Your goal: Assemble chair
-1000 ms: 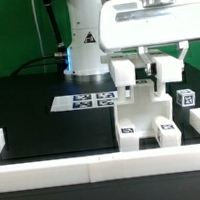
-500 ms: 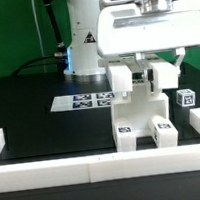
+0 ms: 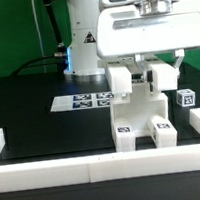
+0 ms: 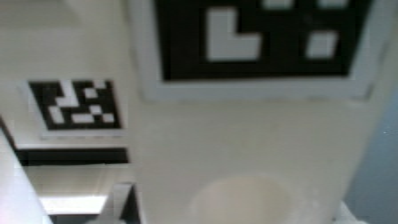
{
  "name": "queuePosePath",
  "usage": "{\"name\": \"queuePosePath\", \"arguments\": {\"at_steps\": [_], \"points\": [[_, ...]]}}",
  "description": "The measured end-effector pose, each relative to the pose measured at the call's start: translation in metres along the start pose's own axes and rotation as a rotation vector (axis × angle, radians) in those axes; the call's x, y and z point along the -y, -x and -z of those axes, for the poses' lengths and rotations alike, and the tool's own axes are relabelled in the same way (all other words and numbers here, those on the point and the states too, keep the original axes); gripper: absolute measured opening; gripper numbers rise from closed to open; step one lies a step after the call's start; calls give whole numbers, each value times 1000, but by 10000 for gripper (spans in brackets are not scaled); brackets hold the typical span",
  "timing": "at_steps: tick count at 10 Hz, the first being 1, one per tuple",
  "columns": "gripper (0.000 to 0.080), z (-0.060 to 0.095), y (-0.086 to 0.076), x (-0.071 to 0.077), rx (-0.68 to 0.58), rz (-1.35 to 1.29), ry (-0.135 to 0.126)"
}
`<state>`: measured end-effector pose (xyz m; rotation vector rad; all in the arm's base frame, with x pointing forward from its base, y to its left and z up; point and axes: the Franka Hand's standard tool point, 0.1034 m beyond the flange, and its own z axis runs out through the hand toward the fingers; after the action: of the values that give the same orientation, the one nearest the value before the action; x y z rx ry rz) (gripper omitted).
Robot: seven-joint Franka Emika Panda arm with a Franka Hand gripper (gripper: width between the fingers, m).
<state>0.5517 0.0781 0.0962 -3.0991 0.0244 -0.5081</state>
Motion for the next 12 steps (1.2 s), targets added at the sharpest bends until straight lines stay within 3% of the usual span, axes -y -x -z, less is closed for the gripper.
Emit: {"name": "queuePosePath", "arguments": {"at_steps": [4,12], "points": [[290,-12,8,-4,20,17,11],[290,-21,4,-12,-37,43,28]]}}
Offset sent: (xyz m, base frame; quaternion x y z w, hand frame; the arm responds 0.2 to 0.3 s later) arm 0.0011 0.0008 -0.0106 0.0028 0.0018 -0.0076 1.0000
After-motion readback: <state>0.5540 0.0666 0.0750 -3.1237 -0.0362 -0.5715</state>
